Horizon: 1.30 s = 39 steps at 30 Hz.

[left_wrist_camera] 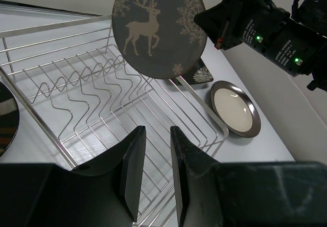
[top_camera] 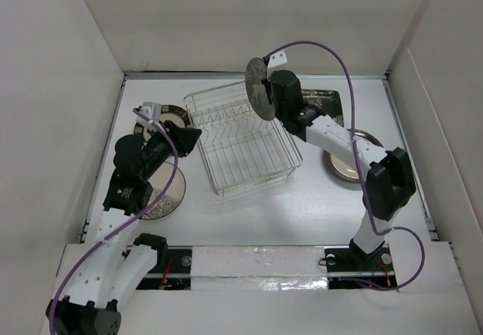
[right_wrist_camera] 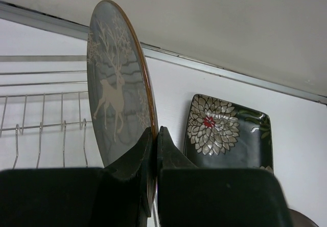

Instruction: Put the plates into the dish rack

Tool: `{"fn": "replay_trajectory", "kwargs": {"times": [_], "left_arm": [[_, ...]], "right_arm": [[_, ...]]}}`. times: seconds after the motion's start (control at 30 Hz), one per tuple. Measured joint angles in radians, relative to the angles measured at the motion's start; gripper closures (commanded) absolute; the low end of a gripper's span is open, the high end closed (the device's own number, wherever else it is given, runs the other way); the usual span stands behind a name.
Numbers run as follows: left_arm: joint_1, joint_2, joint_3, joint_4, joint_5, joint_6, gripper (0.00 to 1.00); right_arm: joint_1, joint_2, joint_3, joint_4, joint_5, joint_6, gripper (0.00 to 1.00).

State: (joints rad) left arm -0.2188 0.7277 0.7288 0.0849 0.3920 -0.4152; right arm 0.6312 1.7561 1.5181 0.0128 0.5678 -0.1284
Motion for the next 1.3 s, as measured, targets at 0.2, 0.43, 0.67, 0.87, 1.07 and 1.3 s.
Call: {"fn": "replay_trajectory", "kwargs": {"times": [0.2,0.43,0.67,0.87,1.07,1.3], "left_arm": [[0.0,-0.001,0.0,0.0,0.0,0.0,0.77],[0.0,-0.003,0.0,0.0,0.0,0.0,0.77],[0.0,-0.003,0.0,0.0,0.0,0.0,0.77],[0.0,-0.003,0.0,0.0,0.0,0.0,0.77],[0.0,-0.003,0.0,0.0,0.001,0.0,0.77],[0.0,-0.003,0.0,0.0,0.001,0.0,0.77]], "right_arm": [[0.018,0.001,0.006,0.026,0.072,-0.024,1.0],[0.009,-0.007,0.003,0.051,0.124,-0.01,1.0],[-0.002,-0.006,-0.045,0.06,0.111,0.041,1.0],[0.019,0.023,-0.056,0.068,0.113,0.051,1.0],[0.051,0.051,-0.1,0.079,0.145,0.069,1.0],[0.068,0.069,-0.12,0.111,0.178,0.097,0.82]]}}
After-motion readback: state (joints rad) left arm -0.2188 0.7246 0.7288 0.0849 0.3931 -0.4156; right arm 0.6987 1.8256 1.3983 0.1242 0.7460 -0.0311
